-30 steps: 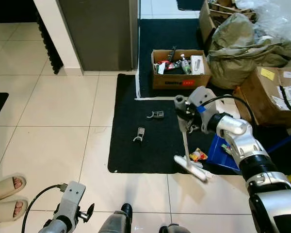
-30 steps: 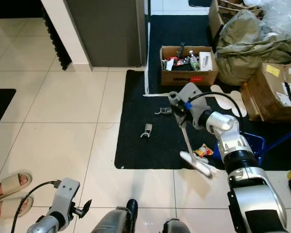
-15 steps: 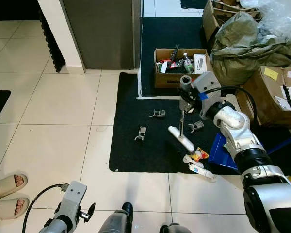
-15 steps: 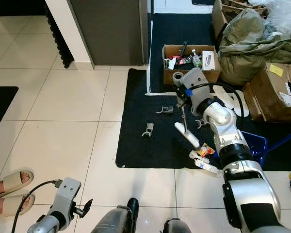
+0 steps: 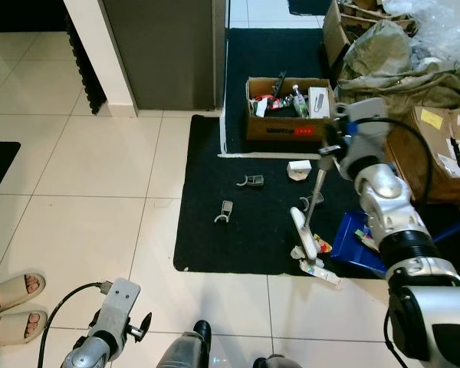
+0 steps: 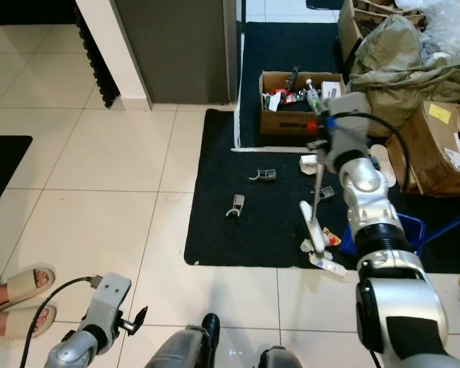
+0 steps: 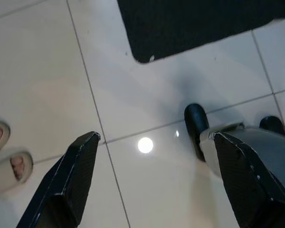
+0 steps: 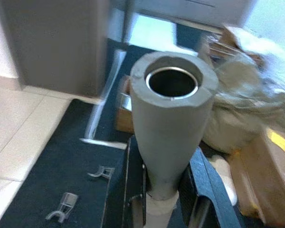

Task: Sweep floor

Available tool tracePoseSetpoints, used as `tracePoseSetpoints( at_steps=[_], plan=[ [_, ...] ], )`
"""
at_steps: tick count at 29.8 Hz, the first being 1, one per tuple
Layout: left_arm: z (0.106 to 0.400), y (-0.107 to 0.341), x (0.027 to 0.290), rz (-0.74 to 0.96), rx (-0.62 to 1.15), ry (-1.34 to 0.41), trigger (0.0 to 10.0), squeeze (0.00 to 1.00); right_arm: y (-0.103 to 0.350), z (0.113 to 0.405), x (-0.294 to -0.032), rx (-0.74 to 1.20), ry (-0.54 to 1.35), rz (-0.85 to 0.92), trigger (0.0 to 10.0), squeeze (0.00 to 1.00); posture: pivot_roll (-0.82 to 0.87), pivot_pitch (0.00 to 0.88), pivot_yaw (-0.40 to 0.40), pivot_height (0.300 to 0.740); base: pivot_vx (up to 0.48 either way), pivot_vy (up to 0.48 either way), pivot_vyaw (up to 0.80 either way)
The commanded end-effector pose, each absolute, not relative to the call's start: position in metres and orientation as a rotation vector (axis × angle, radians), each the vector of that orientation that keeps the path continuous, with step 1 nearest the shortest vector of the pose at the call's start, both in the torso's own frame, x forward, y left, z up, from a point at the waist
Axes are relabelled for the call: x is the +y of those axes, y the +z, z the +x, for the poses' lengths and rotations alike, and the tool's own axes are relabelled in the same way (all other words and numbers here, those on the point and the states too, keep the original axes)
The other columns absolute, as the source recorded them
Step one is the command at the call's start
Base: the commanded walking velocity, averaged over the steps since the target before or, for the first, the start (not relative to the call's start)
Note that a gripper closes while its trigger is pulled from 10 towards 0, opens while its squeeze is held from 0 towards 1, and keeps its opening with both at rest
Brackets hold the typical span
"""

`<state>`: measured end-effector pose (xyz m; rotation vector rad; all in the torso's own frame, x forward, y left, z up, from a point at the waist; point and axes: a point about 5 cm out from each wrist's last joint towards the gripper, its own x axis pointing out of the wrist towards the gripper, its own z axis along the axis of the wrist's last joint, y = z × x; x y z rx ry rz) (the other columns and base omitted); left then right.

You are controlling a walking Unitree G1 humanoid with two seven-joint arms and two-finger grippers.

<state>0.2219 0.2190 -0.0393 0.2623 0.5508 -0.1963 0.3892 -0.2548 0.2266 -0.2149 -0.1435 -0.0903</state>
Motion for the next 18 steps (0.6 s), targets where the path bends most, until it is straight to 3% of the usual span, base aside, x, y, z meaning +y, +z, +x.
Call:
tracePoseSetpoints(
  at_steps=[1,4,12,18],
  plan=[
    [0.208,-0.050,0.220,0.263,0.620,-0.198,10.0,0.00,0.234,0.386,-0.266,-0.160,-0.143,-0.202,10.0,0.00,0.03,0.180,0.022,0.740,0.000,0.000,0.00],
    [0.203,-0.054,0.223,0.240,0.656,-0.159,10.0,0.00,0.237,0.375,-0.291,-0.144,-0.262,-0.246,10.0,0.00,0.01,0.155,0.024,0.740,0.000,0.000,0.00],
    [0.205,-0.052,0.240,0.169,0.675,0.001,10.0,0.00,0.216,0.361,-0.306,-0.092,-0.359,-0.319,10.0,0.00,0.00,0.118,0.025,0.740,0.000,0.000,0.00],
    [0.204,-0.051,0.253,0.141,0.689,0.088,10.0,0.00,0.198,0.353,-0.304,-0.056,-0.386,-0.304,10.0,0.00,-0.01,0.105,0.029,0.740,0.000,0.000,-0.80]
  ],
)
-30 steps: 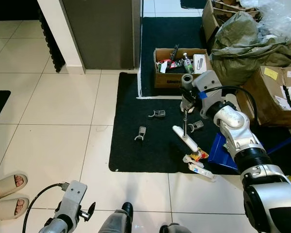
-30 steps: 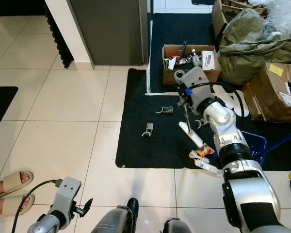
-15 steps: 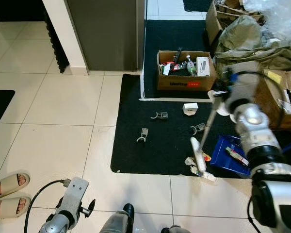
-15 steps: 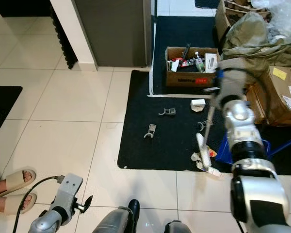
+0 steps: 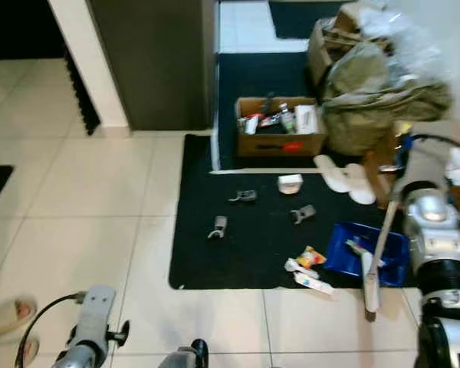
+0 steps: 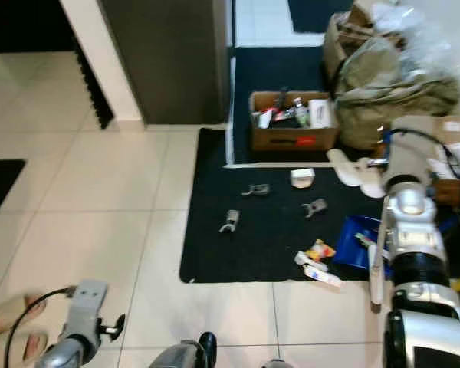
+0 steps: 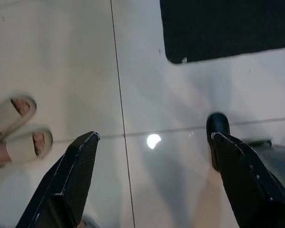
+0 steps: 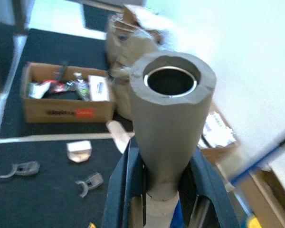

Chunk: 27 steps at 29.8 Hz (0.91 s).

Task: Sweep floor

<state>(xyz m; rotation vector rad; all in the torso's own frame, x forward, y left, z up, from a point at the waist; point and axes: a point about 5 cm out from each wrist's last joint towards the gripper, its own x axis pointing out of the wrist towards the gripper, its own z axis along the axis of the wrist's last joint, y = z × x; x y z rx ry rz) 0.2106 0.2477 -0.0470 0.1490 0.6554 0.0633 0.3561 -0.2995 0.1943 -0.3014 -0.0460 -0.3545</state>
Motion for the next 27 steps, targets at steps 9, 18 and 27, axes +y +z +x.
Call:
tracePoseSetpoints(
  at_steps=[9,18,27],
  plan=[
    [0.199,-0.048,0.271,0.163,0.710,0.174,10.0,0.00,0.140,0.335,-0.261,0.015,-0.339,-0.207,10.0,0.00,-0.01,0.061,0.046,0.740,0.000,0.000,-0.44],
    [0.206,-0.043,0.275,0.167,0.699,0.183,10.0,0.00,0.107,0.329,-0.230,0.013,-0.275,-0.220,10.0,0.00,-0.02,0.034,0.060,0.740,0.000,0.000,0.00],
    [0.210,-0.041,0.275,0.169,0.692,0.180,10.0,0.00,0.094,0.328,-0.211,0.056,-0.227,-0.211,10.0,0.00,-0.01,0.027,0.065,0.740,0.287,0.000,0.00]
  ],
)
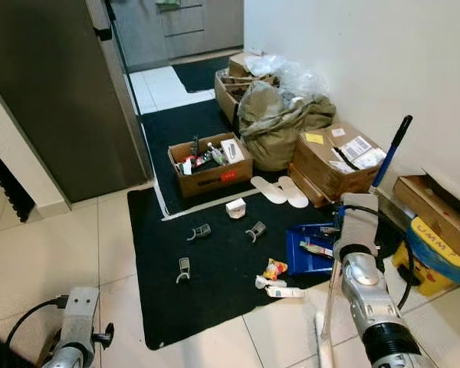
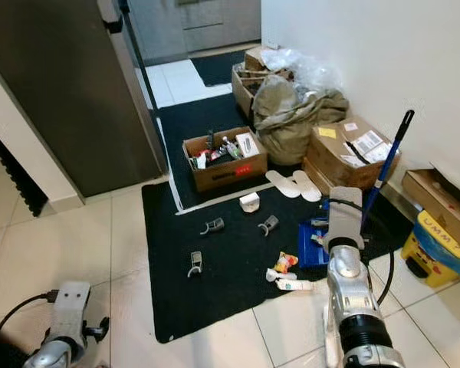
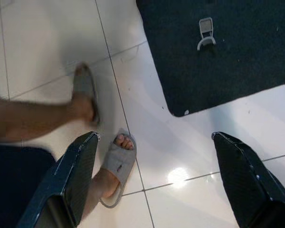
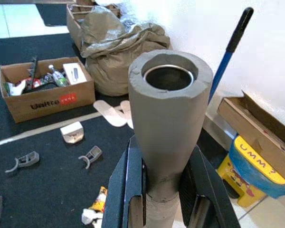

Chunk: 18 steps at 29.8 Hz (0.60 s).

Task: Sweep floor

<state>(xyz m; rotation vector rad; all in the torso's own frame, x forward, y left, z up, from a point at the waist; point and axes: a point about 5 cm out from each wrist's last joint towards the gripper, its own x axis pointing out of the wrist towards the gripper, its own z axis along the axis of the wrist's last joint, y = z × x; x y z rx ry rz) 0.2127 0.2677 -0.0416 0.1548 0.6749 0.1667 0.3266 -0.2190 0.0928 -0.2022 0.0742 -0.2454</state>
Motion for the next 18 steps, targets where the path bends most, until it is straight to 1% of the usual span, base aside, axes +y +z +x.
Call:
tracePoseSetpoints(
  at_steps=[1,18],
  plan=[
    [0.210,-0.041,0.275,0.169,0.692,0.180,10.0,0.00,0.094,0.328,-0.211,0.056,-0.227,-0.211,10.0,0.00,-0.01,0.027,0.065,0.740,0.341,0.000,0.00],
    [0.209,-0.043,0.270,0.189,0.705,0.142,10.0,0.00,0.094,0.333,-0.201,0.037,-0.206,-0.204,10.0,0.00,0.00,0.029,0.066,0.740,0.340,0.000,0.00]
  ],
)
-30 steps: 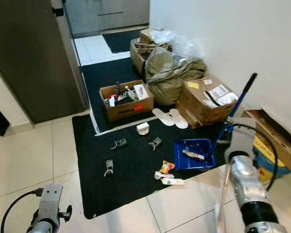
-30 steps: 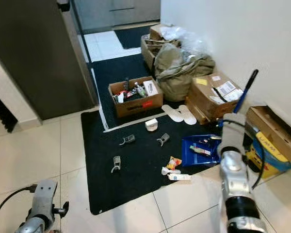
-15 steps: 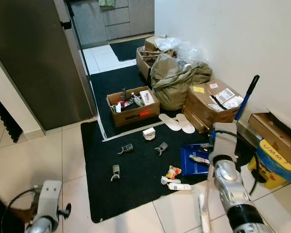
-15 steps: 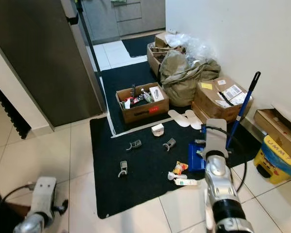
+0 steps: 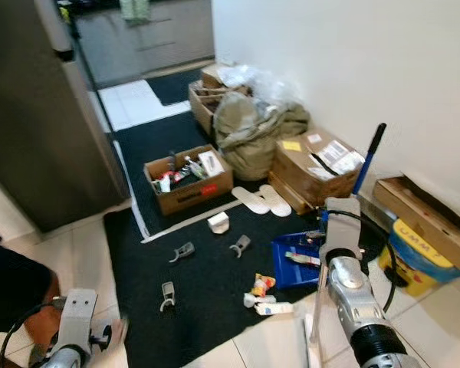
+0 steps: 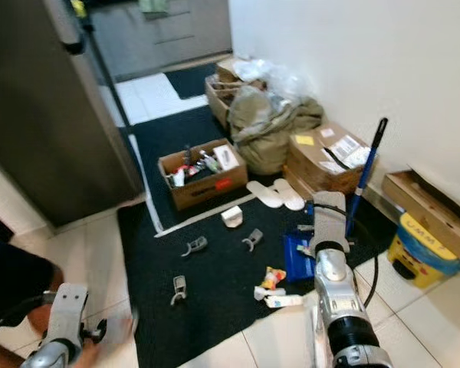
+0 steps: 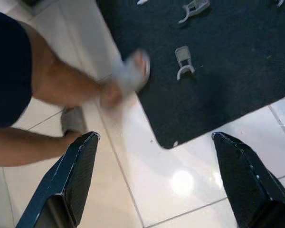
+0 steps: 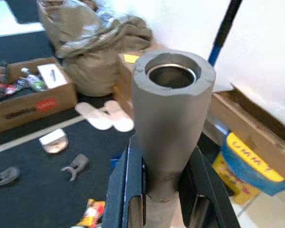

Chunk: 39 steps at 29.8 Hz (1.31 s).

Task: Sweep floor

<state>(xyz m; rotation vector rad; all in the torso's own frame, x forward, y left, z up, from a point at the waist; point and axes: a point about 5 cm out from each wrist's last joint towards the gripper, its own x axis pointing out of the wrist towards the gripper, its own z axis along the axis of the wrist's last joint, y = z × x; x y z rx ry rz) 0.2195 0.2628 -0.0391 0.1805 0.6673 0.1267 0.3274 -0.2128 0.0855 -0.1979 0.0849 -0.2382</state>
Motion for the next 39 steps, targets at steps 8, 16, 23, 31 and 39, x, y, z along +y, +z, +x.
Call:
tracePoseSetpoints(
  at_steps=[8,16,23,31,39],
  plan=[
    [0.207,-0.045,0.269,0.203,0.721,0.127,10.0,0.00,0.094,0.333,-0.211,0.050,-0.243,-0.223,10.0,0.00,0.00,0.028,0.069,0.740,0.299,0.000,-0.40],
    [0.205,-0.047,0.267,0.200,0.730,0.110,10.0,0.00,0.091,0.328,-0.224,0.067,-0.294,-0.253,10.0,0.00,0.00,0.043,0.071,0.740,0.000,0.000,-0.10],
    [0.201,-0.050,0.264,0.199,0.736,0.094,10.0,0.00,0.088,0.324,-0.232,0.089,-0.318,-0.266,10.0,0.00,0.00,0.057,0.070,0.740,0.000,0.000,0.00],
    [0.196,-0.054,0.262,0.201,0.746,0.083,10.0,0.00,0.075,0.320,-0.230,0.166,-0.292,-0.222,10.0,0.00,0.00,0.077,0.065,0.740,0.000,0.000,0.00],
    [0.191,-0.056,0.262,0.209,0.757,0.078,10.0,0.00,0.057,0.317,-0.205,0.233,-0.187,-0.030,10.0,0.00,0.00,0.099,0.067,0.740,0.000,0.000,0.00]
  ],
)
